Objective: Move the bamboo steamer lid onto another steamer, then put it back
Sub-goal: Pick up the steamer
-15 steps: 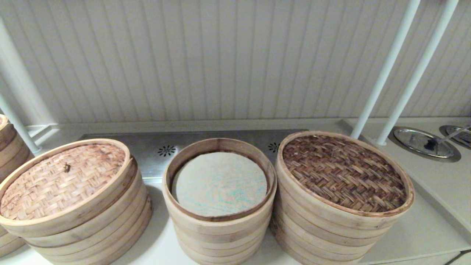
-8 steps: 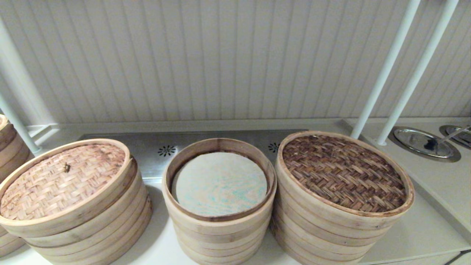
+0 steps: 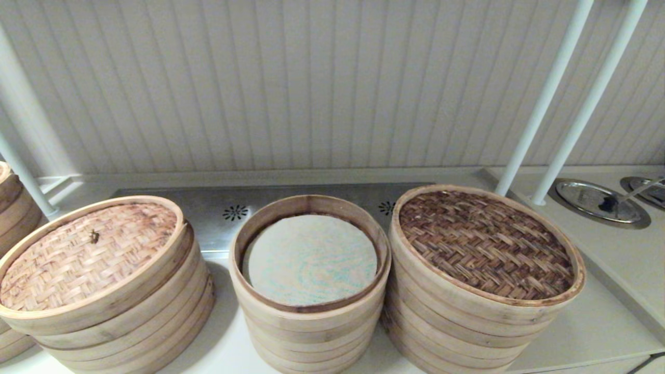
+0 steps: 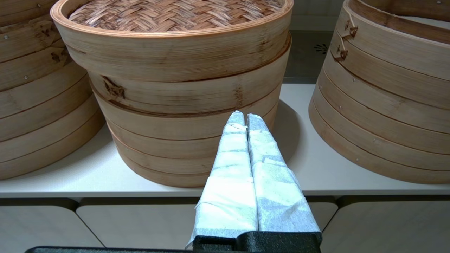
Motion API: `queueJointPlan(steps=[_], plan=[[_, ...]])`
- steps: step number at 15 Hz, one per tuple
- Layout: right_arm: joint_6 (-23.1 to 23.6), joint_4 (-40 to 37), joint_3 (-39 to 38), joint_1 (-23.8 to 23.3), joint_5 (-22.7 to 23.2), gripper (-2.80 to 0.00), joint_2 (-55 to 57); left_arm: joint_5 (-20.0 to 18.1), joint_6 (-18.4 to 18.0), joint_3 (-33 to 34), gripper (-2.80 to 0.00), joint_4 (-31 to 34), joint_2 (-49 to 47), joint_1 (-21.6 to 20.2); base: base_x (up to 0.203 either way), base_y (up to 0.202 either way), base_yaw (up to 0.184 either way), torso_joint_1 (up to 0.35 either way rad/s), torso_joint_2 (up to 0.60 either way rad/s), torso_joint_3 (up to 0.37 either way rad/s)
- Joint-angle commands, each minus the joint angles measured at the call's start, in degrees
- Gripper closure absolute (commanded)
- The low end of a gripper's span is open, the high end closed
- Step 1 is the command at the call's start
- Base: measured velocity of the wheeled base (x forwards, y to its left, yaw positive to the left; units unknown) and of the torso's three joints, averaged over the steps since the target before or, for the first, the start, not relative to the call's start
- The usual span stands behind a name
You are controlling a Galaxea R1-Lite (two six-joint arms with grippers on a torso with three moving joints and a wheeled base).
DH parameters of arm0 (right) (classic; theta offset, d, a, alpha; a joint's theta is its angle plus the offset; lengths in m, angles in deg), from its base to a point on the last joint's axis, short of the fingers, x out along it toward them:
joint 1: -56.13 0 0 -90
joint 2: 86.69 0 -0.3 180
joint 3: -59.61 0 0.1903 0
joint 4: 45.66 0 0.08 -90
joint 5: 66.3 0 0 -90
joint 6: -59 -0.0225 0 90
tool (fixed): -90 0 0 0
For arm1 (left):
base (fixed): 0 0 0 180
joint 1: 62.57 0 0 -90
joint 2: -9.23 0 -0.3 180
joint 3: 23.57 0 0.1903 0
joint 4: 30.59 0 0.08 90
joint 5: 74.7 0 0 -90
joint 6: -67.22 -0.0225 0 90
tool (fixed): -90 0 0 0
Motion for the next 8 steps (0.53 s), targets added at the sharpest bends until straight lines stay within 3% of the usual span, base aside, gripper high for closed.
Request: queueJointPlan(steps=[1,8], plan=[[2.2,2.6,-4.3,0.1,0.2,0.00,-7.7,0.0,0.0,0.0,0.00,0.0,0.0,0.0,0.000,0.000,0.000,0.000,0.00,0.000],[2.9,11.5,-9.8,0.1,2.4,0.00,-10.1,0.0,0.0,-0.1,0.00,0.0,0.0,0.0,0.000,0.000,0.000,0.000,0.00,0.000]])
